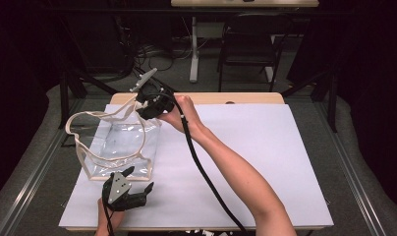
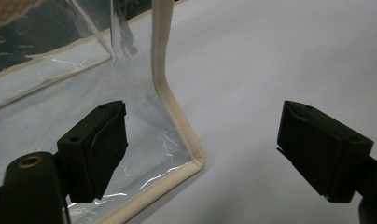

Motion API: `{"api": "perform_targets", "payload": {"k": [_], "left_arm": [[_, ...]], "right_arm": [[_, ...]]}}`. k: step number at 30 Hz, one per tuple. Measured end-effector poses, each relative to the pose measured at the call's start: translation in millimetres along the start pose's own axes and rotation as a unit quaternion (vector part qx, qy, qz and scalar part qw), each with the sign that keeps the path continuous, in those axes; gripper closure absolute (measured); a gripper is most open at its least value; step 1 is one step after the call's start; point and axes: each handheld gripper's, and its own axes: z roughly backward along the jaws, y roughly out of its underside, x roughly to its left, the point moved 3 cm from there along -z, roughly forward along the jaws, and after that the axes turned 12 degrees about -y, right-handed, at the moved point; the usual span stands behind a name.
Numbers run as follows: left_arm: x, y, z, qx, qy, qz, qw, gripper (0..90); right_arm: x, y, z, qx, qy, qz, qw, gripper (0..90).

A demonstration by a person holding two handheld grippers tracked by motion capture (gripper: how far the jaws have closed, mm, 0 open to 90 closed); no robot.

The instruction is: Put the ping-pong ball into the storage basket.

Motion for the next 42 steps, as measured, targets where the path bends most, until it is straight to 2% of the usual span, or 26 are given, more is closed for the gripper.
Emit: {"api": "perform_targets", "payload": {"k": [21,42], "left_arm": [[-0.1,0.0,0.0,0.001,0.002,0.001,1.0,16.1],[0.2,0.1,0.3,0.0,0.001,0.001,1.0,16.2]], "right_arm": [[11.4,-11.9,-12.2,0.007,-0.013,0.015,0.9998,50.8],[25.8,-18.9,-29.2,0.024,-0.028,0.028,0.9989,50.8]]}}
